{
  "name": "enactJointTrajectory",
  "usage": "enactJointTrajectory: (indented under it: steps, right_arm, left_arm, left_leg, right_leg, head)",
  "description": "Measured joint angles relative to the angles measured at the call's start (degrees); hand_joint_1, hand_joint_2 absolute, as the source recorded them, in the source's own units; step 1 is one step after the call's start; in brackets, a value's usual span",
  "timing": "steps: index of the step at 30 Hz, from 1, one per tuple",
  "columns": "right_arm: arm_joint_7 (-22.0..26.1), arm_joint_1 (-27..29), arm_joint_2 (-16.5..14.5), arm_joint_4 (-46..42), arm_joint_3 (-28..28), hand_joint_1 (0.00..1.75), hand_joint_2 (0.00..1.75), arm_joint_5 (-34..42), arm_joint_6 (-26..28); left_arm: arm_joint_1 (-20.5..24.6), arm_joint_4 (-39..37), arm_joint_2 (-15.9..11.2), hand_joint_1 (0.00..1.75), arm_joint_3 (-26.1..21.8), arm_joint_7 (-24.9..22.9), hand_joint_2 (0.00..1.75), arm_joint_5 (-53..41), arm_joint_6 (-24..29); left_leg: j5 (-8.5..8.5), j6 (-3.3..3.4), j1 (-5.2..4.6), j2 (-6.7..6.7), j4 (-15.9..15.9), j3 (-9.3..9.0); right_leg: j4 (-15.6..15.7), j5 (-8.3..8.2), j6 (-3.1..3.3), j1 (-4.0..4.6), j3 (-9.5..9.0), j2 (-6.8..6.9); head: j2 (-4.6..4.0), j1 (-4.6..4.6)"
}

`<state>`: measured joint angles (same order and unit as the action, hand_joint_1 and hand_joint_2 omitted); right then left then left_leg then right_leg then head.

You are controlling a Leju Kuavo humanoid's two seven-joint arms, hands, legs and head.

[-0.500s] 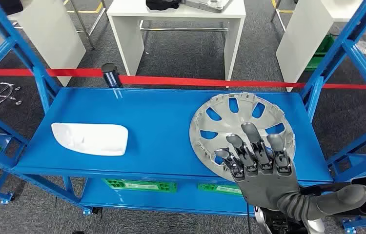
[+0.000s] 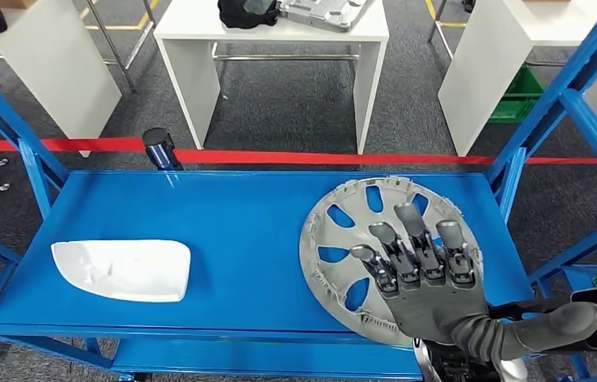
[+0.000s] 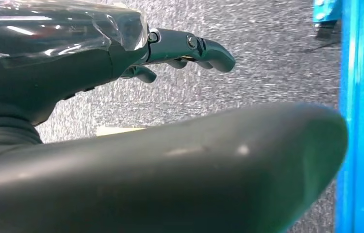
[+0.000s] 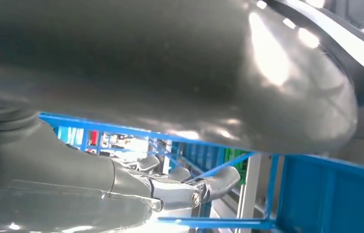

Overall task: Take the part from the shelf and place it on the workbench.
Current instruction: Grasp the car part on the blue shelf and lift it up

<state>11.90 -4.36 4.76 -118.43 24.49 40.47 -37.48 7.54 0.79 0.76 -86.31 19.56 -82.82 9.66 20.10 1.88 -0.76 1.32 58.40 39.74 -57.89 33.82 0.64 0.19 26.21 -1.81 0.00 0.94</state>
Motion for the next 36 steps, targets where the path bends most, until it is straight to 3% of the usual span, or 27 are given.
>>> enactJointTrajectory:
  steps: [2,4,6,7,9,10,12,14,16,18,20,21,22,23,26,27,29,31,33,35,36]
  right_arm:
    - [0.0,-0.2,0.0,0.0,0.0,0.0,0.0,0.4,-0.2]
    - [0.0,-0.4,0.1,0.0,0.1,0.0,0.0,0.7,-0.5]
    - [0.0,-0.3,0.2,0.0,0.1,0.0,0.0,0.9,-0.6]
    - [0.0,-0.3,0.3,0.0,0.1,0.0,0.0,1.0,-0.6]
    - [0.0,-0.4,0.3,0.0,0.2,0.0,0.0,1.1,-0.7]
    - [0.0,-0.5,0.3,0.0,0.2,0.0,0.0,1.1,-0.7]
    - [-0.2,-0.6,0.2,0.0,0.3,0.0,0.0,1.0,-0.5]
    - [-0.5,-0.7,0.2,0.1,0.4,0.0,0.0,0.9,-0.2]
    - [-0.6,-0.8,0.1,0.1,0.4,0.0,0.0,0.8,-0.2]
    - [-0.6,-0.9,-0.1,0.1,0.4,0.0,0.0,0.9,-0.2]
    - [-0.7,-0.9,-0.2,0.2,0.4,0.0,0.0,1.0,-0.2]
    - [-0.8,-0.9,-0.2,0.2,0.4,0.0,0.0,1.0,-0.1]
    - [-0.8,-0.9,-0.2,0.3,0.4,0.0,0.0,1.0,-0.1]
    - [-0.9,-0.9,-0.2,0.3,0.4,0.0,0.0,1.0,0.0]
    - [-1.0,-1.0,-0.4,0.3,0.4,0.0,0.0,1.0,0.2]
    - [-1.0,-1.1,-0.5,0.3,0.4,0.0,0.0,1.0,0.2]
    - [-1.1,-1.1,-0.6,0.3,0.4,0.0,0.0,1.0,0.3]
    - [-1.2,-1.1,-0.7,0.3,0.4,0.0,0.0,1.0,0.3]
    - [-1.3,-1.1,-0.8,0.3,0.4,0.0,0.0,1.0,0.3]
    - [-1.5,-1.0,-0.8,0.3,0.3,0.0,0.0,1.1,0.3]
    - [-1.6,-0.9,-0.8,0.4,0.3,0.0,0.0,1.1,0.3]
  left_arm:
    - [0.2,0.0,0.1,0.0,0.0,0.1,0.0,0.0,0.0]
    - [0.2,0.0,0.2,0.0,0.0,0.1,0.0,0.1,0.0]
    - [0.2,0.0,0.3,0.0,0.0,0.1,0.0,0.3,0.0]
    - [0.2,0.0,0.4,0.0,0.0,0.1,0.0,0.5,0.0]
    - [0.2,0.0,0.5,0.0,0.0,0.2,0.0,0.7,0.1]
    - [0.2,0.0,0.6,0.0,0.0,0.2,0.0,0.7,0.1]
    - [0.2,0.0,0.6,0.0,0.0,0.2,0.0,0.8,0.1]
    - [0.2,0.1,0.6,0.0,0.0,0.3,0.0,1.0,0.2]
    - [0.1,0.2,0.7,0.0,0.0,0.4,0.0,1.5,0.1]
    - [0.1,0.2,0.7,0.0,0.0,0.5,0.0,2.3,0.0]
    - [0.0,0.2,0.7,0.0,0.0,0.5,0.0,2.9,-0.3]
    - [0.0,0.3,0.7,0.0,0.0,0.5,0.0,3.0,-0.4]
    - [0.0,0.3,0.7,0.0,0.0,0.5,0.0,3.1,-0.5]
    - [-0.1,0.3,0.7,0.0,0.0,0.5,0.0,3.1,-0.6]
    - [0.0,0.3,0.7,0.0,0.0,0.5,0.0,3.1,-0.6]
    - [0.0,0.4,0.6,0.0,0.0,0.5,0.0,3.1,-0.7]
    - [0.1,0.4,0.6,0.0,0.0,0.5,0.0,3.0,-0.7]
    - [0.1,0.5,0.6,0.0,0.0,0.5,0.0,2.8,-0.6]
    - [0.2,0.5,0.6,0.0,0.0,0.5,0.0,2.6,-0.6]
    - [0.2,0.5,0.7,0.0,0.0,0.5,0.0,2.6,-0.6]
    - [0.2,0.5,0.7,0.0,0.0,0.5,0.0,2.5,-0.6]
  left_leg:
    - [0.15,0.36,0.32,-0.45,-1.0,-0.92]
    - [0.67,0.72,0.31,-0.96,-1.2,-1.36]
    - [1.23,0.75,0.29,-1.45,-1.2,-1.67]
    - [1.51,0.67,0.29,-1.69,-1.2,-1.95]
    - [2.12,0.35,0.27,-2.14,-1.0,-2.66]
    - [2.5,0.06,0.12,-2.28,-0.8,-2.89]
    - [3.04,-0.52,-0.14,-2.6,-0.4,-3.1]
    - [3.28,-1.03,-0.15,-3.14,-0.2,-3.26]
    - [4.42,-1.72,0.09,-2.99,0.9,-2.88]
    - [7.89,-2.55,0.54,-2.24,6.0,-0.89]
    - [11.63,-3.13,0.92,-1.93,13.4,1.99]
    - [12.3,-3.24,1.01,-1.92,15.5,2.72]
    - [11.92,-3.25,1.07,-1.91,15.5,2.44]
    - [10.59,-3.14,1.1,-1.88,13.1,1.0]
    - [6.68,-2.31,0.86,-1.44,2.0,-5.35]
    - [6.43,-2.02,0.66,-1.32,0.2,-6.27]
    - [6.42,-1.42,0.34,-1.31,-0.5,-6.38]
    - [5.81,-0.63,0.58,-1.36,-1.4,-6.84]
    - [5.13,0.04,0.85,-1.44,-2.3,-7.21]
    - [4.93,0.3,0.74,-1.45,-2.3,-6.94]
    - [4.88,0.33,0.72,-1.44,-2.3,-6.82]
  right_leg:
    - [-3.5,1.74,-0.12,0.03,1.58,0.46]
    - [-11.3,4.33,-0.1,-0.21,6.58,0.92]
    - [-16.3,4.8,-0.74,-0.48,11.03,1.08]
    - [-15.6,3.5,-1.36,-0.58,11.65,1.24]
    - [-8.4,-1.11,-2.5,-0.64,9.81,2.62]
    - [-4.8,-3.25,-2.53,-0.61,8.53,3.62]
    - [-0.9,-5.56,-1.41,-0.5,7.08,4.89]
    - [-0.8,-5.91,-0.12,-0.48,6.94,4.32]
    - [-0.6,-6.16,0.51,-0.77,6.74,3.96]
    - [-0.5,-6.42,0.84,-1.05,6.55,3.68]
    - [-0.5,-6.49,0.94,-1.05,6.56,3.38]
    - [-0.6,-6.48,0.94,-1.04,6.56,3.22]
    - [-0.6,-6.48,0.93,-1.04,6.55,3.06]
    - [-0.6,-6.48,0.92,-1.04,6.51,2.9]
    - [-0.6,-6.55,0.73,-0.91,6.49,2.49]
    - [-0.5,-6.59,0.53,-0.86,6.57,2.42]
    - [-0.3,-6.75,-0.08,-0.85,6.68,2.41]
    - [-0.7,-6.39,-0.59,-0.9,6.99,2.38]
    - [-4.8,-4.03,-0.47,-0.87,8.84,2.23]
    - [-12.5,-0.57,-0.28,-0.88,12.24,2.11]
    - [-15.4,0.39,-0.45,-0.91,13.47,2.1]
  head:
    - [0.0,-0.09]
    - [0.0,-0.16]
    - [0.0,-0.15]
    - [0.0,-0.15]
    - [0.0,-0.17]
    - [0.0,-0.17]
    - [0.0,-0.13]
    - [0.0,-0.1]
    - [0.0,-0.08]
    - [0.0,0.05]
    - [0.0,0.11]
    - [0.0,0.12]
    - [0.0,0.11]
    - [0.0,0.11]
    - [0.0,0.08]
    - [0.0,0.08]
    - [0.0,0.08]
    - [0.0,0.04]
    - [0.0,-0.06]
    - [0.0,-0.11]
    - [0.0,-0.11]
